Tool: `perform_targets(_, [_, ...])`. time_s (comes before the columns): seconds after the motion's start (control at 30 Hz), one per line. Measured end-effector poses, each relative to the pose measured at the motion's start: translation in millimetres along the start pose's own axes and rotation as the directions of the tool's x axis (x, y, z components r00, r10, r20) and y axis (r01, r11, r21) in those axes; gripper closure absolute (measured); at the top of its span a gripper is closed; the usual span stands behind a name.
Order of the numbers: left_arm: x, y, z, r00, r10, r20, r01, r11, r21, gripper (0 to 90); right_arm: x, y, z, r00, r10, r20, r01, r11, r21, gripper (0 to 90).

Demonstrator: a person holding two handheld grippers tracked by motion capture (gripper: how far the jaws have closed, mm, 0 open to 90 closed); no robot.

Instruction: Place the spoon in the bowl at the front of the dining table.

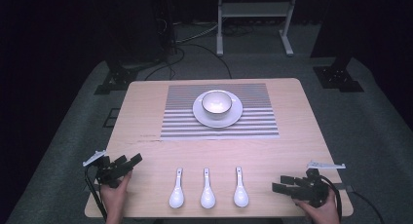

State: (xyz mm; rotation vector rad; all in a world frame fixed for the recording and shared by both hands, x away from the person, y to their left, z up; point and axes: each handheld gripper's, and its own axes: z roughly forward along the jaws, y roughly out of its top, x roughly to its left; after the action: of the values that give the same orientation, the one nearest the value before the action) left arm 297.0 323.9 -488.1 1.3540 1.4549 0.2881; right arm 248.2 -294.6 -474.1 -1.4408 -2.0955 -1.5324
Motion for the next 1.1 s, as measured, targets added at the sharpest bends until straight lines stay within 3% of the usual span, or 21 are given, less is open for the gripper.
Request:
perform_targets(0.73, [-0.4,-0.2,-0.1,1.0,0.004,0.0,-0.004,1.0,-0.003,6.3,7.0,6.4,13.3,0.9996,0.007,-0.029,-0.006,0.999,0.049,19.2])
perform_targets(1.1, [-0.6,-0.3,-0.4,1.0,0.009,0.0,-0.009,1.0,-0.003,6.3,14.9,15.3,24.3,0.9993,-0.015,-0.034,0.018,0.996,0.084,20.3])
